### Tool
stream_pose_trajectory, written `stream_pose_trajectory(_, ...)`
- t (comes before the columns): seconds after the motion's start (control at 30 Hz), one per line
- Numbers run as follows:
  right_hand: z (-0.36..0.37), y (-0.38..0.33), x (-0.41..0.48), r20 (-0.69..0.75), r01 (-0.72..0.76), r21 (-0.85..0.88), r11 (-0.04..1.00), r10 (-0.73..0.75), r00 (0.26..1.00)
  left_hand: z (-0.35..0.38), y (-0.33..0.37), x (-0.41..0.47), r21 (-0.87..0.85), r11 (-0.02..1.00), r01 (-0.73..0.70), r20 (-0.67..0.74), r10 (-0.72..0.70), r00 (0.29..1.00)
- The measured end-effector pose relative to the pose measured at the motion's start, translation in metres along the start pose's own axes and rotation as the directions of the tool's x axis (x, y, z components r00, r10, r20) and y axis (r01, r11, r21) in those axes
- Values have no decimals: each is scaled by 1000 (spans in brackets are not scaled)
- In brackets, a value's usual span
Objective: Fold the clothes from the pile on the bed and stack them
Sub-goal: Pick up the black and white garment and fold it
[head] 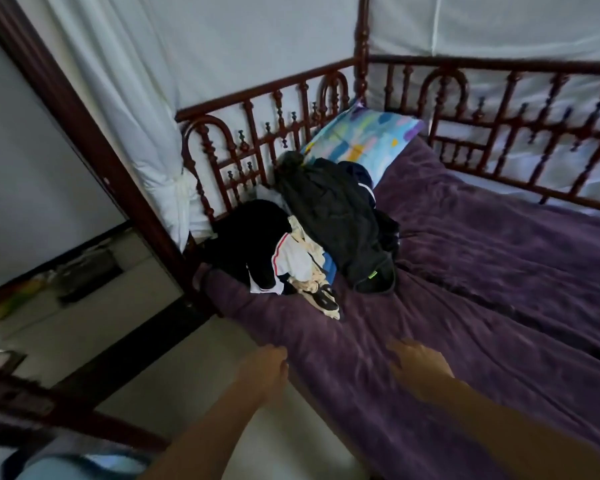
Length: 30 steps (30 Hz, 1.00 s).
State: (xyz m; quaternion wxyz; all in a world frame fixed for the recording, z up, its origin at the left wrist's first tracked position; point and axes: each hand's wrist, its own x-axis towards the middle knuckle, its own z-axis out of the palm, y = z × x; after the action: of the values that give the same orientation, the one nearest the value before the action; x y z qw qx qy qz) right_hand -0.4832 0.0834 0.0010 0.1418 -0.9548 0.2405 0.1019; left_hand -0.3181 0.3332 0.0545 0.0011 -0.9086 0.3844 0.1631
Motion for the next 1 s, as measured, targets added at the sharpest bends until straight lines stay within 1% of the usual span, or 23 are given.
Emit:
stream_pose_trajectory(0.17, 2, -12, 92, 44, -6, 33, 999, 5, 999, -11, -42, 76, -22, 1000, 6, 25, -6, 1000)
stream_pose_trajectory(0.27, -1, -30, 142, 101, 31, 42, 999, -35, 994, -11, -71, 115, -40, 999, 34, 61, -31, 998)
stream_pose_trajectory(0.43, -1, -66, 203, 151, 35, 67, 997, -45, 987, -7, -119, 168, -71, 995, 76, 120, -67, 990)
stream_pose_trajectory(0.53, 3, -80, 237, 197, 24, 73, 997, -38, 980, -1, -145, 207, -42, 997, 70, 139, -63, 988)
stream_pose_trajectory(0.63, 2, -93, 271, 187, -1, 71, 997, -13, 982, 7, -168, 256, 54, 998, 27, 119, -33, 992)
stream_pose_trajectory(0.73, 5, -105, 300, 162, -49, 82, 995, 36, 986, 25, -185, 301, 114, 993, -44, 103, 32, 994)
stream_pose_trajectory(0.9, 15, -118, 343, 184, -172, 89, 981, 154, 971, 55, -207, 369, 199, 970, -137, 150, 108, 983)
stream_pose_trajectory(1.0, 26, -129, 374, 206, -216, 91, 972, 194, 959, 65, -221, 401, 223, 955, -197, 168, 162, 972)
